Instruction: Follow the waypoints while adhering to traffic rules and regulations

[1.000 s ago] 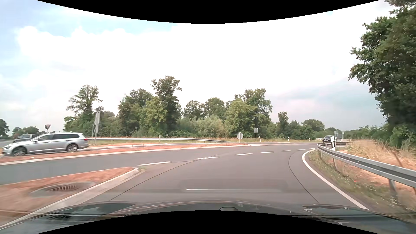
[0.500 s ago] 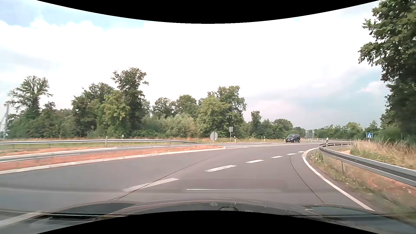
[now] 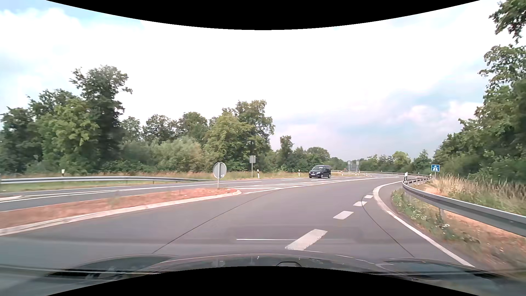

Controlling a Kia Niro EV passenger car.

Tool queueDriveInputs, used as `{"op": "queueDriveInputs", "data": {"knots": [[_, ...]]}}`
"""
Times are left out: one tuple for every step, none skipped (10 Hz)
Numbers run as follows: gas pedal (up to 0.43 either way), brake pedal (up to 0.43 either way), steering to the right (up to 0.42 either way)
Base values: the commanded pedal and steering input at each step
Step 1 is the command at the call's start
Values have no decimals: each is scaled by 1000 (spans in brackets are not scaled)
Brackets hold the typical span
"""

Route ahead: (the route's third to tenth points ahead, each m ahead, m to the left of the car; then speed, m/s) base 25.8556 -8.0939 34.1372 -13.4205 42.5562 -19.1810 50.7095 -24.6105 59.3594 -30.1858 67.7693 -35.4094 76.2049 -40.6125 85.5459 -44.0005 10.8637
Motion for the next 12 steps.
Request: {"op": "queueDriveInputs", "data": {"knots": [[177, 0, 132], [177, 0, 131], [177, 0, 130], [177, 0, 129], [177, 0, 129], [177, 0, 126], [177, 0, 126], [177, 0, 125], [189, 0, 123], [209, 0, 118], [220, 0, 114], [220, 0, 113]]}}
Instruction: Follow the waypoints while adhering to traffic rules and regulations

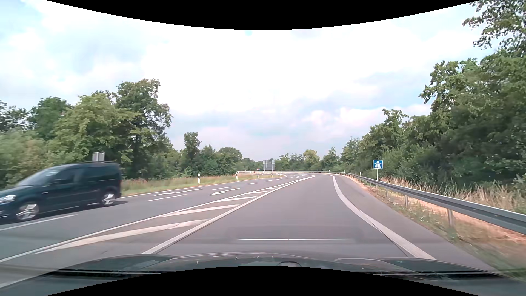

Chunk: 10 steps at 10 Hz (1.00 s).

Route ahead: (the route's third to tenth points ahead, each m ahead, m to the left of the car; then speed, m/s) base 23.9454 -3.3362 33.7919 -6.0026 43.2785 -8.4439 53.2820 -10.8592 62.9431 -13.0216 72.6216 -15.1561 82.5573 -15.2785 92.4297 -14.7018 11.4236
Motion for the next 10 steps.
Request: {"op": "queueDriveInputs", "data": {"knots": [[220, 0, 112], [220, 0, 103], [220, 0, 78], [220, 0, 60], [220, 0, 58], [220, 0, 58], [220, 0, 57], [220, 0, 57], [220, 0, 56], [220, 0, 45]]}}
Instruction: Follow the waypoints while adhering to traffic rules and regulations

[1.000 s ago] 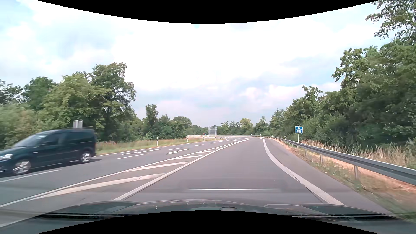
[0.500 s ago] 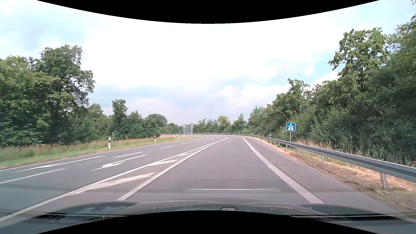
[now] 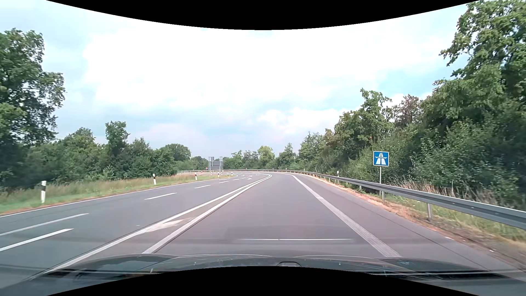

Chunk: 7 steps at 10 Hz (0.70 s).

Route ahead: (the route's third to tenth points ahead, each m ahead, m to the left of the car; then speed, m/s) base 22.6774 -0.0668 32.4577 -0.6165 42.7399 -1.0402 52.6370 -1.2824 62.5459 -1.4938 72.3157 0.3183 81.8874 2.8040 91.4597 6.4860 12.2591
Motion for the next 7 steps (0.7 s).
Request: {"op": "queueDriveInputs", "data": {"knots": [[220, 0, 31], [220, 0, 24], [220, 0, 24], [220, 0, 22], [220, 0, 18], [220, 0, 16], [220, 0, 15]]}}
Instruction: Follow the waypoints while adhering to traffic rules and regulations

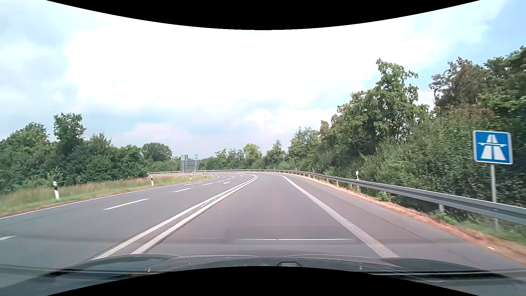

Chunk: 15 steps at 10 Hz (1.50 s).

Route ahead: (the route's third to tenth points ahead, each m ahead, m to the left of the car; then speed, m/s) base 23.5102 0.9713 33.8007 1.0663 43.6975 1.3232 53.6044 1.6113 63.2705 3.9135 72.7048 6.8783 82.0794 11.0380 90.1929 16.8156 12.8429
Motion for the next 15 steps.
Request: {"op": "queueDriveInputs", "data": {"knots": [[220, 0, 15], [220, 0, 15], [220, 0, 14], [220, 0, 13], [220, 0, 12], [220, 0, 11], [220, 0, 10], [220, 0, 8], [220, 0, 6], [220, 0, 5], [220, 0, 4], [220, 0, 3], [220, 0, 3], [220, 0, -1], [220, 0, -6]]}}
